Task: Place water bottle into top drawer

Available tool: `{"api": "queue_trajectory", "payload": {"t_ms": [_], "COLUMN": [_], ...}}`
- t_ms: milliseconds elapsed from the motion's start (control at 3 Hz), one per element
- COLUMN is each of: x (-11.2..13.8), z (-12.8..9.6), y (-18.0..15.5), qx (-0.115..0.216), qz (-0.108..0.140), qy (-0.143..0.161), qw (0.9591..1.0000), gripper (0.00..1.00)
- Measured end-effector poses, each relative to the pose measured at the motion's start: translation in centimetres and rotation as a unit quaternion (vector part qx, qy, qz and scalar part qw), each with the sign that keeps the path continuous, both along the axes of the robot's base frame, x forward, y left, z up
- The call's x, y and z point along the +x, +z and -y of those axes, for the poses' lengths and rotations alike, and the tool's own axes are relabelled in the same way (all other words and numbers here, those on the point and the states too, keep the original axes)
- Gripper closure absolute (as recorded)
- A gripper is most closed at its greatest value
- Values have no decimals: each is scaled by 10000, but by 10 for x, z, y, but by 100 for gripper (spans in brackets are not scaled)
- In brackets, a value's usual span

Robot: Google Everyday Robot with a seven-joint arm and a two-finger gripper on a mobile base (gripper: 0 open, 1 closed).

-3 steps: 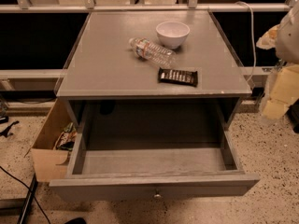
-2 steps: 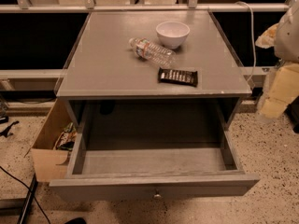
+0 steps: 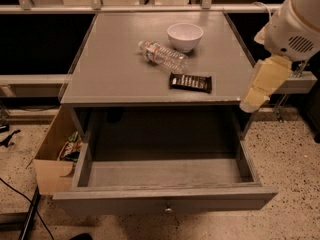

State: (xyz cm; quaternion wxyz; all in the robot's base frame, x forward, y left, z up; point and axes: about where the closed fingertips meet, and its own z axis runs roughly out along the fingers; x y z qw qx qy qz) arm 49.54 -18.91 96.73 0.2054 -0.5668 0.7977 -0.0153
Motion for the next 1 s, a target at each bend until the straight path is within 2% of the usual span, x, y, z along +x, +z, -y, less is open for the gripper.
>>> {"api": "queue_trajectory", "payload": {"t_ms": [333, 667, 1000], "x": [33, 66, 68], "z": [-15, -29, -30], "y": [-10, -14, -14], "qx": [237, 493, 542], "qz": [105, 364, 390], "qy": [-242, -577, -601], "qw": [9994, 9964, 9960], "gripper": [0, 0, 0]}}
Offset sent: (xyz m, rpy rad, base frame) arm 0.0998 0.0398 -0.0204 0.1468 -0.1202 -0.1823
